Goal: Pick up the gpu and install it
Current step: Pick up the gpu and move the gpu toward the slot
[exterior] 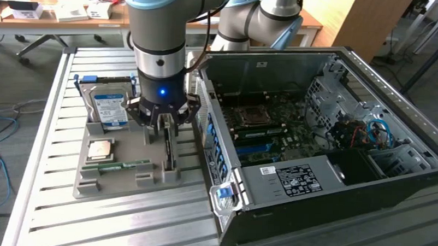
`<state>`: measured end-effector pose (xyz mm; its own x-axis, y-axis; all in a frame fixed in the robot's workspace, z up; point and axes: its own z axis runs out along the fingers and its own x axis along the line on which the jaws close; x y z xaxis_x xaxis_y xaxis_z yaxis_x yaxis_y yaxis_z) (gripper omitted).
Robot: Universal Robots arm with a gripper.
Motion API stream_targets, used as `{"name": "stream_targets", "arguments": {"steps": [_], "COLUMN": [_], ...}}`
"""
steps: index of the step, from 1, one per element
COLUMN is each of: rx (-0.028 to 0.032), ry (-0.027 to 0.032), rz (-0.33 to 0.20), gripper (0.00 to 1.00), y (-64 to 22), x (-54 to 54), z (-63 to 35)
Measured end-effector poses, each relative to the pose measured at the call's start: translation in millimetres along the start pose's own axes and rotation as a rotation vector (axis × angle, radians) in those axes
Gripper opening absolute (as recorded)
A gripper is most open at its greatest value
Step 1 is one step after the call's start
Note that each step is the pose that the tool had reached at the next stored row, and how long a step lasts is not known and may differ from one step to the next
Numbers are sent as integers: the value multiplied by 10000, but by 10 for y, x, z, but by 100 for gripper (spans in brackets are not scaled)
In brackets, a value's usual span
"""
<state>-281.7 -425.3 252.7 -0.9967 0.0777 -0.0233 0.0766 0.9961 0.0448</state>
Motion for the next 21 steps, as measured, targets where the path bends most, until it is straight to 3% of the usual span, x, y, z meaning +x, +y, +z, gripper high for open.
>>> {"name": "stream_targets", "arguments": {"steps": [11, 21], "rx": [1, -1], "ry": [1, 0], "rz": [2, 0], "gripper": [47, 47], "y": [1, -5], "x": [-12, -11], "z": [9, 94]}}
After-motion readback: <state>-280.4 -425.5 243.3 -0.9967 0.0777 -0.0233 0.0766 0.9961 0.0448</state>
